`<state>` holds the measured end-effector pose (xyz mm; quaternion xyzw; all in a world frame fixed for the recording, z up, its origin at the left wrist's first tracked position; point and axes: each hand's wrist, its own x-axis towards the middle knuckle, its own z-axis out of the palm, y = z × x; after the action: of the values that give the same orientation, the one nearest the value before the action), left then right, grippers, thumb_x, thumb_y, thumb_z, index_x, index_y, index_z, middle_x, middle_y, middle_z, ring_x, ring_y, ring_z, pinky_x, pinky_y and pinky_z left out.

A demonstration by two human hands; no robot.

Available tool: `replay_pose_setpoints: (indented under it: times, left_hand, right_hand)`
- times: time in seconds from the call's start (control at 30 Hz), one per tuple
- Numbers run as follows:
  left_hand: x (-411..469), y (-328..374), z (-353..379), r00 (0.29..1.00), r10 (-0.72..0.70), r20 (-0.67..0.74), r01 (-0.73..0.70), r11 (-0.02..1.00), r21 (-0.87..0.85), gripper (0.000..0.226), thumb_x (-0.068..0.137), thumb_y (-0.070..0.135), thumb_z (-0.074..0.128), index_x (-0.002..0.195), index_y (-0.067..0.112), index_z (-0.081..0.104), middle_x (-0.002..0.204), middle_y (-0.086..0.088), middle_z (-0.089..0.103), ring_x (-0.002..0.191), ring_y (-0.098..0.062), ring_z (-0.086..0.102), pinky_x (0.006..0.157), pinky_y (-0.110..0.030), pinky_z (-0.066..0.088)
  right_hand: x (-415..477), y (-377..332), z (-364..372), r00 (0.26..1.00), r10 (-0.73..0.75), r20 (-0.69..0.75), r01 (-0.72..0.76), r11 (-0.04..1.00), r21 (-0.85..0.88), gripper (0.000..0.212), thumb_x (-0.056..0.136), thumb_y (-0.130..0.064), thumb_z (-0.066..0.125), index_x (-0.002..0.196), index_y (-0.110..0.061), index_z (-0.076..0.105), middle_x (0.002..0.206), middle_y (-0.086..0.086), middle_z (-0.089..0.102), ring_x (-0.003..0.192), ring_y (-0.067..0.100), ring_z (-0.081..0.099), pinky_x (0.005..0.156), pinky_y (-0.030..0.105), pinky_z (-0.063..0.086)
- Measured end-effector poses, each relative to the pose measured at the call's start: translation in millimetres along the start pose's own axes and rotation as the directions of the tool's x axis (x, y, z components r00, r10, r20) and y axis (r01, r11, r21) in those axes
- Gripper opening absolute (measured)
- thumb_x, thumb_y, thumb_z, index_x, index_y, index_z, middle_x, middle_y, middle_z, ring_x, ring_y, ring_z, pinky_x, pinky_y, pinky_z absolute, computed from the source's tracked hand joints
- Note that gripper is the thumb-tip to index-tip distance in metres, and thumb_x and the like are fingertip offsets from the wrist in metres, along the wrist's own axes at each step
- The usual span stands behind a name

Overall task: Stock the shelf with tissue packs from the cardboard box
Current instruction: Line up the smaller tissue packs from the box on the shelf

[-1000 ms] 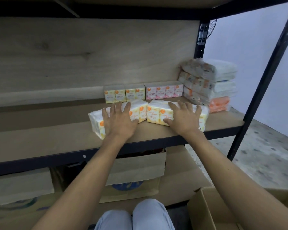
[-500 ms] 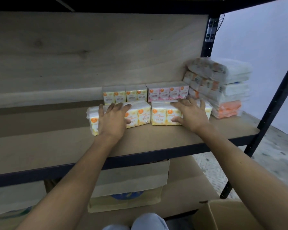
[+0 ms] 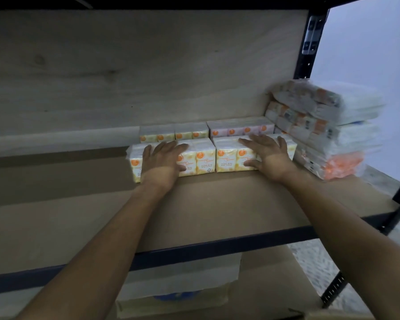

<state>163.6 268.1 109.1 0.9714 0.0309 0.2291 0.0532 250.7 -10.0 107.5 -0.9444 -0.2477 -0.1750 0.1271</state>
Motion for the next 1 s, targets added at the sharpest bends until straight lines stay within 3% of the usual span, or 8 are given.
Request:
replay_pose_setpoints:
  times: [1.0]
  left_hand:
    - [40, -16, 31, 0.983, 0.086, -0.163, -0.097, 0.993, -0.063, 0.063, 0.081, 0.030, 0.071, 0.138, 0.033, 0.046, 0.149, 0.001, 0.043, 0.141, -0.021, 0.032, 0.116, -0.044, 0.012]
  right_hand:
    - [50, 27, 19, 0.996, -0.076, -0.052, 0.076, 0.997, 0.005, 0.067, 0.083, -0.041, 0.064, 0.142, -0.041, 0.032, 0.154, -0.002, 0.028, 0.144, 0.018, 0.017, 0.115, 0.051, 0.004]
